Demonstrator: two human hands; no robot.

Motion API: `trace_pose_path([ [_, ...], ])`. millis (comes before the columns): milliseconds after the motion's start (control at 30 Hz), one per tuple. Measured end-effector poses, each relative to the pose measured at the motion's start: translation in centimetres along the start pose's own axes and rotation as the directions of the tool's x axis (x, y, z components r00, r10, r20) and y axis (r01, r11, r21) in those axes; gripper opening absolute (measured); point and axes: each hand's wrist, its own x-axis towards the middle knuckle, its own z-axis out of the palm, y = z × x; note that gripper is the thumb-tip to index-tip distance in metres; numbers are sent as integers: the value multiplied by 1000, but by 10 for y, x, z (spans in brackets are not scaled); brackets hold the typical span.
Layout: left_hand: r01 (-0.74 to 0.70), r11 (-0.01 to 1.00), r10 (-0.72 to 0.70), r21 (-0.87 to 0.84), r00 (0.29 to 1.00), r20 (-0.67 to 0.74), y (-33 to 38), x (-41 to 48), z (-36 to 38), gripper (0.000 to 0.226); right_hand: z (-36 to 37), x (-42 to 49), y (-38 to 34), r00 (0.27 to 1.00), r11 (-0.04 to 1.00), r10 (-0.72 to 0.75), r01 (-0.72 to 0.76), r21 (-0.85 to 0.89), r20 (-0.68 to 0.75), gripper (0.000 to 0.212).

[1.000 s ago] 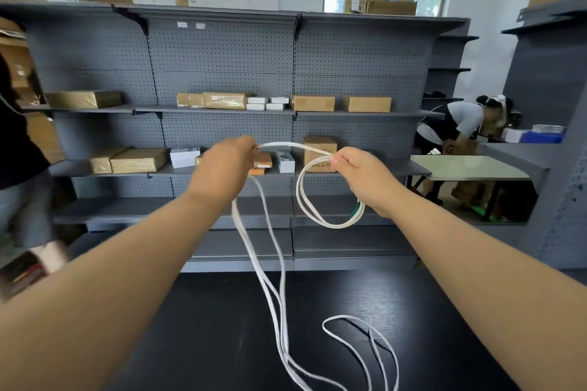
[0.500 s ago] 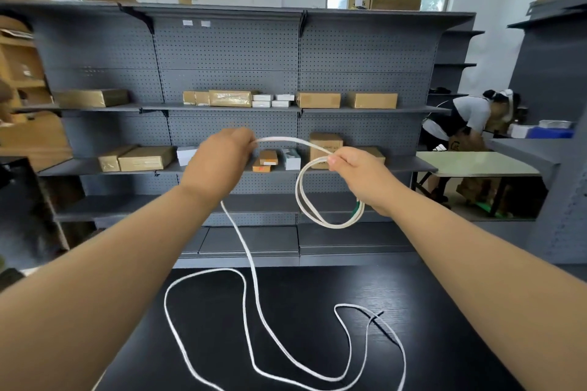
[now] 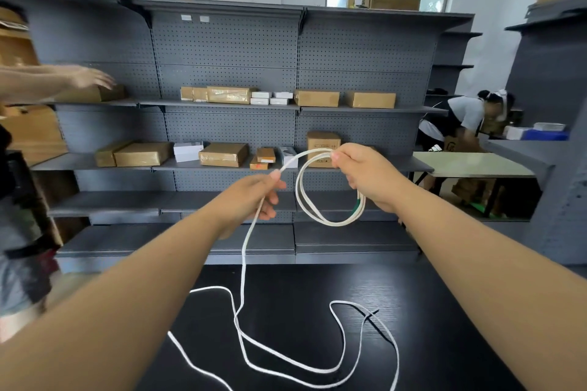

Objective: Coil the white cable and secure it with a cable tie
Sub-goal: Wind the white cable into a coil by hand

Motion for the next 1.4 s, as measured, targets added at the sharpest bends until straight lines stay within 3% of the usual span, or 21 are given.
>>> trace_pose_path([
  [200,-86,995,84,-53,996,-34,-4,3,35,38,-7,-2,0,1000,998,-3,4,63,-22,28],
  [500,-78,965,78,-251,997,-9,5,11,59,39,-19,-6,8,998,974,37,-27,223,-42,22],
  [733,-56,887,46,-459,998,-34,7,19,77,42,-20,-7,14,981,969,72,-26,246,-180,28],
  [867,-101,866,43,-491,991,-127,15,23,87,40,-16,-9,16,953,944,114,-16,331,-281,28],
  [1033,-207,916,102,-344,948,-301,27,25,93,39,0,-12,25,927,831,236,-38,554,-291,30],
  [1233,-262,961,276,87,915,-294,33,32,75,36,-1,-24,37,968,576,249,-166,800,22,32],
  [1300,-262,936,317,233,916,-244,40,32,69,35,-7,-25,40,968,576,220,-231,784,123,29],
  [1400,-254,874,335,414,933,-134,49,29,65,34,-15,-22,38,967,652,204,-249,716,151,31],
])
